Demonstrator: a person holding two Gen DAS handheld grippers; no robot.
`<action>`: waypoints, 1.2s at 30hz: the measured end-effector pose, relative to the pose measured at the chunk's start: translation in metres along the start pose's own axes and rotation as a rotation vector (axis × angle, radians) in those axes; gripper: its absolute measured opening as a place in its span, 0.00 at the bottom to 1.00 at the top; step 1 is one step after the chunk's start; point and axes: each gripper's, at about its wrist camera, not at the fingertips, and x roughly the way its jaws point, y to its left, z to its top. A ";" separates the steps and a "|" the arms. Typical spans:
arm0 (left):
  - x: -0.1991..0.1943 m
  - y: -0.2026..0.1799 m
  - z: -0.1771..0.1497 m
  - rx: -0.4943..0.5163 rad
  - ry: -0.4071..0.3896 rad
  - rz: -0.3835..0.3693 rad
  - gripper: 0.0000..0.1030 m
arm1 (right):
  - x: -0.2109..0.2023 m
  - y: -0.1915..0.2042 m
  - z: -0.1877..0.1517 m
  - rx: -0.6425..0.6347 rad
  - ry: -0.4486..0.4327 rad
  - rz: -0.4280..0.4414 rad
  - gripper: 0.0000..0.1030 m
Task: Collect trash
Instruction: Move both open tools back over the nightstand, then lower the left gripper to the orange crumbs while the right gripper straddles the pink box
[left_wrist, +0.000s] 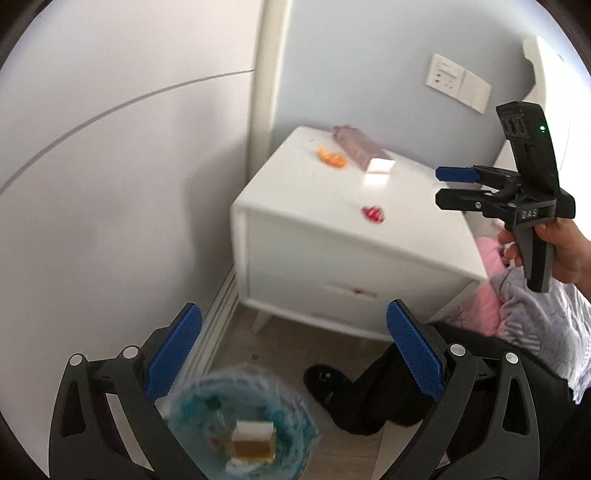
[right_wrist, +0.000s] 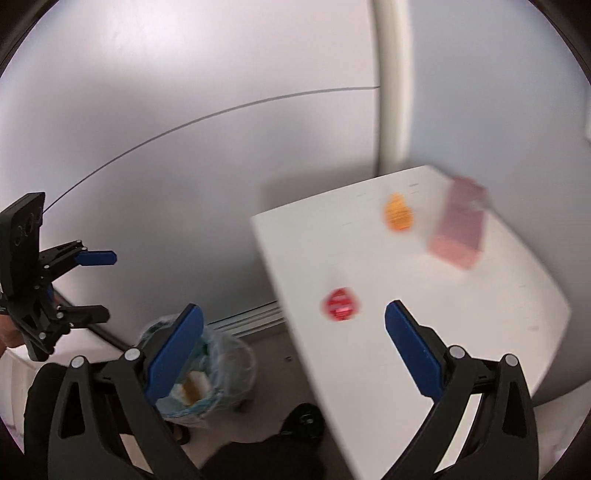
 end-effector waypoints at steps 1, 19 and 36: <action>0.003 -0.004 0.010 0.018 -0.003 -0.008 0.94 | -0.003 -0.008 0.001 0.006 -0.006 -0.012 0.93; 0.097 -0.057 0.128 0.221 0.025 -0.130 0.94 | 0.013 -0.119 0.017 0.130 0.009 -0.160 0.93; 0.180 -0.055 0.187 0.304 0.100 -0.208 0.94 | 0.080 -0.151 0.064 0.110 0.115 -0.112 0.93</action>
